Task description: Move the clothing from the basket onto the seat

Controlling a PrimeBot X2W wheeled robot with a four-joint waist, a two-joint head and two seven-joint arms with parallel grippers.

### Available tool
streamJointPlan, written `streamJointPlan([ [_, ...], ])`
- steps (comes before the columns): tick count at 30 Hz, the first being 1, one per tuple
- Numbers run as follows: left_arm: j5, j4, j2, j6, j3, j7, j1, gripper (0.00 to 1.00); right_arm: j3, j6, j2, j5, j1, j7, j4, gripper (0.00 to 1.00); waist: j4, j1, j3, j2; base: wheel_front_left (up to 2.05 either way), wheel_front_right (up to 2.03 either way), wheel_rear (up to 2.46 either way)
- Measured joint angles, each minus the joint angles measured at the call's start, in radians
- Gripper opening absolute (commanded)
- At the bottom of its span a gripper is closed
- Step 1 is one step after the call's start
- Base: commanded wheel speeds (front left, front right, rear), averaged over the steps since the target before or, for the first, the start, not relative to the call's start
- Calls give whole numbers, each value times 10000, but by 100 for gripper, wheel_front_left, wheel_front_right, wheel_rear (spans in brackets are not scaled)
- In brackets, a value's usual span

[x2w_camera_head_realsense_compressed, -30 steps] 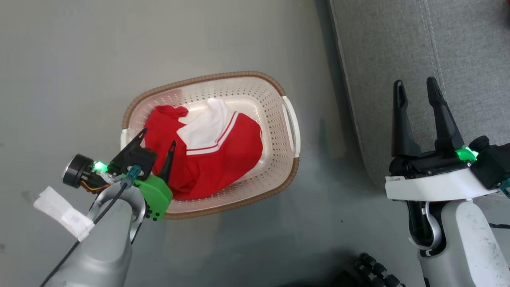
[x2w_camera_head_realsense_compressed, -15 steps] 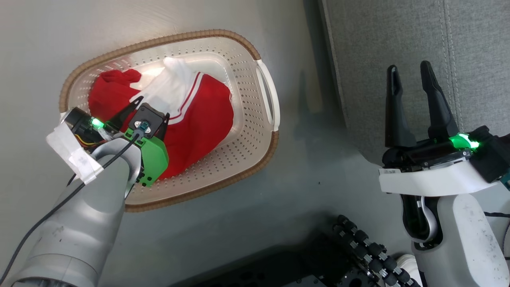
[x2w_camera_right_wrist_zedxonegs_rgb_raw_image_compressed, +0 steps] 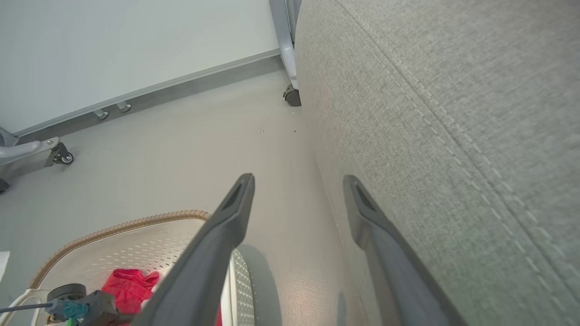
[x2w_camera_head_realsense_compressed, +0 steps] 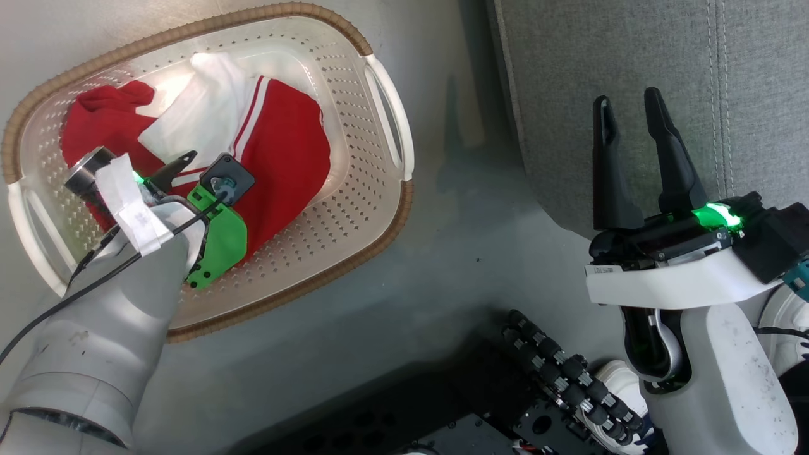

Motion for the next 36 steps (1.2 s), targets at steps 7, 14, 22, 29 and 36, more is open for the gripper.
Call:
streamJointPlan([
  [7, 387, 198, 56, 0, -658, 830, -436, 100, 98, 0, 2, 182, 215, 0, 6, 100, -198, -1, 154, 0, 0, 0, 0],
  [14, 740, 280, -44, 123, -1120, 1766, -749, 100, 107, 0, 2, 288, 448, 0, -50, 100, -298, -1, 210, 0, 0, 0, 0],
  [22, 734, 339, -134, 123, -1350, 2556, -830, 100, 121, 0, 2, 280, 680, 0, -186, 100, -346, -1, 243, 0, 0, 0, 0],
  [29, 660, 360, -142, 86, -1551, 3035, -848, 100, 88, 0, 2, 203, 852, 0, -368, 100, -315, -1, 296, 0, 0, 0, 0],
  [36, 541, 370, -142, 65, -1716, 3400, -876, 100, 86, 0, 2, 79, 1065, 0, -556, 100, -268, -1, 349, 0, 0, 0, 0],
])
